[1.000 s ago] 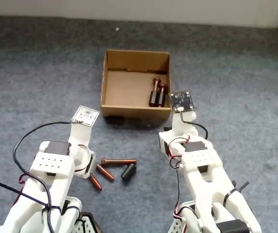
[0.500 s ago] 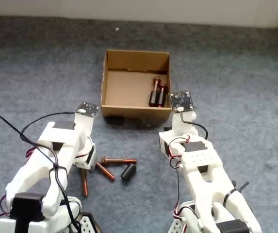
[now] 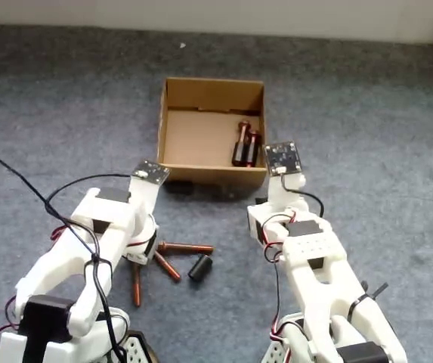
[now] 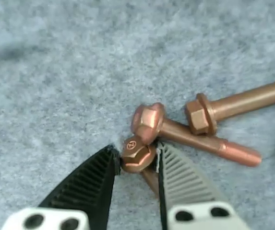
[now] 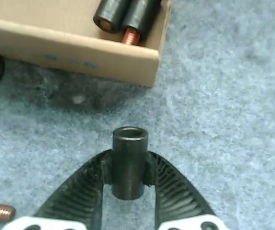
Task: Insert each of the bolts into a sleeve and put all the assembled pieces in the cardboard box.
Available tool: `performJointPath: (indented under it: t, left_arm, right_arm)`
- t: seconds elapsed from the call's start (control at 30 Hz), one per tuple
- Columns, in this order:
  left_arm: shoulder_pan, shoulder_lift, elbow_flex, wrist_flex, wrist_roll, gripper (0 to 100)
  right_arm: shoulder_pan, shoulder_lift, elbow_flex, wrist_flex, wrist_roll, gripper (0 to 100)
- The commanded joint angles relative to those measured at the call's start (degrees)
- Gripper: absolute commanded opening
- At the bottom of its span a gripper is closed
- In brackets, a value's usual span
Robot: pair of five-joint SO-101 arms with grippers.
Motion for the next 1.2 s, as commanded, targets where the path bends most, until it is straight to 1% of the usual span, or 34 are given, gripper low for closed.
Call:
performJointPath:
  t: [0.0,0.1,0.6,0.63,0.73,0.77,0.83,0.93,1.07,1.17]
  left_arm:
    - [2.33,-0.22,-1.8,-2.99,0.7,1]
    - [2.07,-0.31,-2.33,-3.69,0.7,1]
    - [2.24,-0.31,-16.57,-3.16,0.35,1]
    - [2.33,-0.31,-17.36,-3.16,0.0,2]
    - [2.42,-0.22,-18.86,-3.16,-6.07,2]
    - [2.33,-0.31,-19.12,-3.16,-7.12,2]
    - [1.98,-0.31,-20.88,-3.08,-7.3,1]
    - [2.15,-0.48,-25.01,0.79,-7.3,1]
    - [2.33,-5.67,-28.18,3.96,-7.12,1]
    - [2.24,-13.49,-27.74,4.22,-7.03,0]
  right_arm:
    - [0.48,-2.15,-0.66,-1.01,-0.18,0.5]
    - [0.48,-2.15,-0.66,-1.01,-0.18,0.5]
    - [0.48,-2.33,-0.66,-1.01,-0.18,0.5]
    - [0.48,-2.33,-0.66,-1.01,-0.18,0.5]
    - [0.48,-2.51,-0.57,-1.01,-0.18,0.5]
    - [0.48,-2.59,-0.57,-1.01,-0.18,0.5]
    - [0.48,-2.77,-0.57,-1.01,-0.18,0.5]
    - [0.31,-2.86,-0.57,-0.75,-0.18,0.5]
    - [-0.31,-3.74,-0.4,-0.75,-0.44,0.5]
    - [-0.84,-9.1,0.04,-0.48,-0.62,0.5]
